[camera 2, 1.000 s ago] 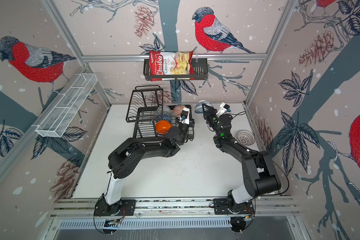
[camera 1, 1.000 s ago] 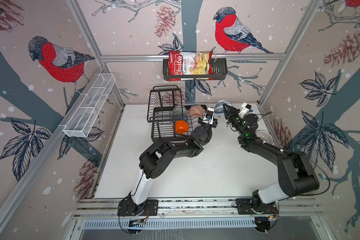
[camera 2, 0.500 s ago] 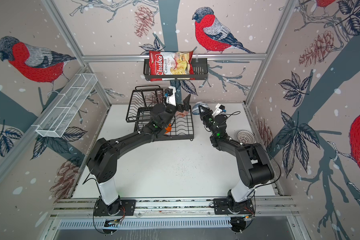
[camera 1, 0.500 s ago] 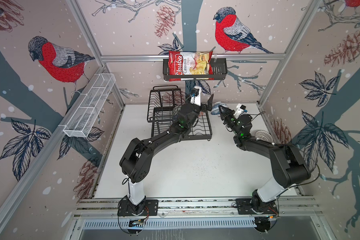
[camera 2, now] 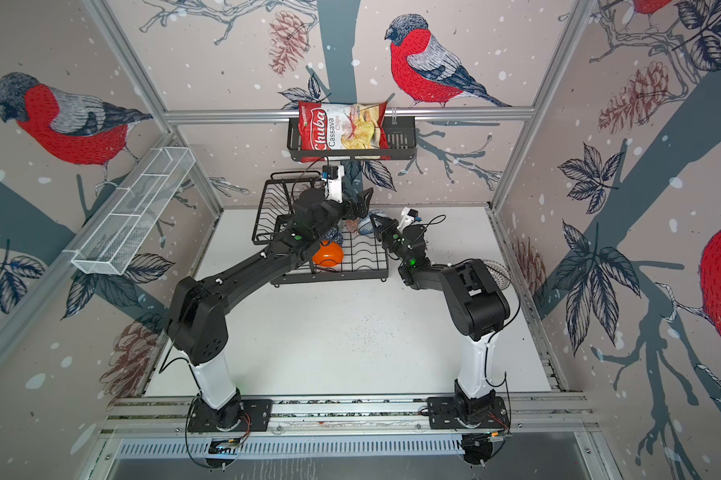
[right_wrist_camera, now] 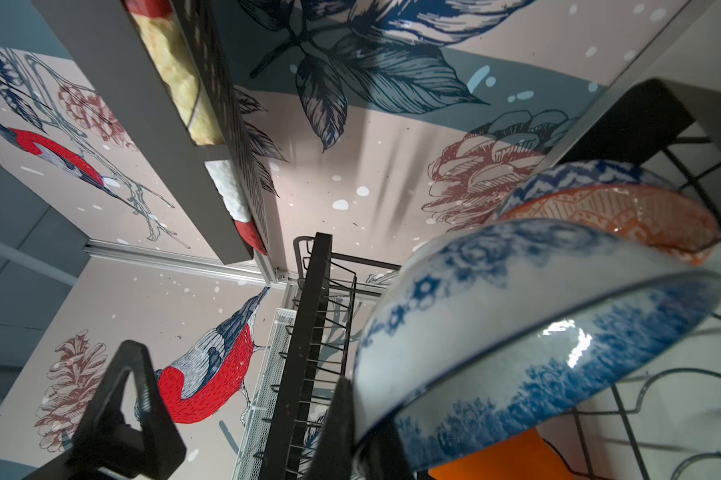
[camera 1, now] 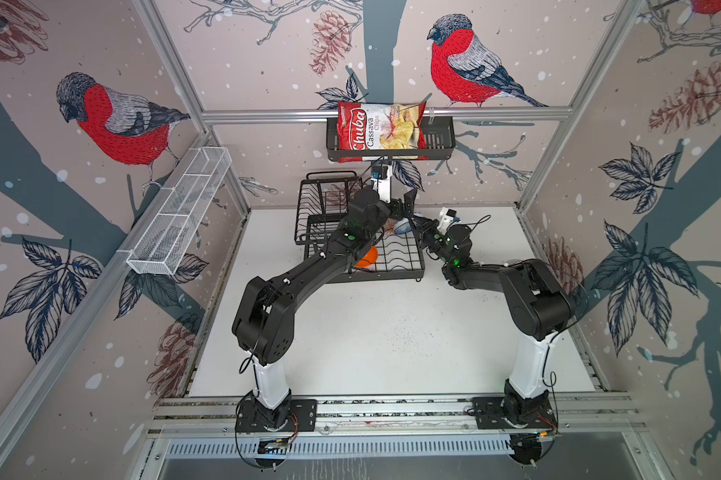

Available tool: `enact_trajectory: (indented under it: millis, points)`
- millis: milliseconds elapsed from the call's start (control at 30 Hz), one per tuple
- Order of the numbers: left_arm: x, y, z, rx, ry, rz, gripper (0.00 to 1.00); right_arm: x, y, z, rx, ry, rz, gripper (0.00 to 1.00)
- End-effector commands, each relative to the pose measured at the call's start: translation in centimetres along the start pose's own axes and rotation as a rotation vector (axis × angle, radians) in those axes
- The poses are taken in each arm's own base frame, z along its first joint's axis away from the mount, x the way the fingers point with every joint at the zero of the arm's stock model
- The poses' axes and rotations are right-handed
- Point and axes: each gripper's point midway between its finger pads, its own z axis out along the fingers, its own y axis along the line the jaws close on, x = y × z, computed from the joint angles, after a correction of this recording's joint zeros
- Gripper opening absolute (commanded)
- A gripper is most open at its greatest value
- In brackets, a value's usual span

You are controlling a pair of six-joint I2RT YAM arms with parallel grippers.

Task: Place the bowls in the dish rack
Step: 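Lower the blue floral bowl into a rack slot beside the orange bowl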

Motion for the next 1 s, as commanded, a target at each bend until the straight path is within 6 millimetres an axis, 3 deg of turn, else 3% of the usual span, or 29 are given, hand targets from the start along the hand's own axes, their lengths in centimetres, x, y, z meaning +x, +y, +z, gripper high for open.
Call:
enact_trajectory:
  millis: [0, 333, 967]
  points:
    - [-0.5, 0.1, -0.3, 0.006, -0.006, -0.013, 0.97, 0.4, 1.6, 0.8, -0.083, 0.011, -0.002, 0.0]
    - [-0.3, 0.2, -0.1, 0.015, -0.001, -0.026, 0.98, 1.5, -1.8, 2.6, -0.031, 0.041, 0.045, 0.0]
    - [0.4, 0.2, 0.5, 0.027, 0.019, -0.04, 0.97, 2.8, -5.0, 4.5, 0.007, 0.07, 0.085, 0.0]
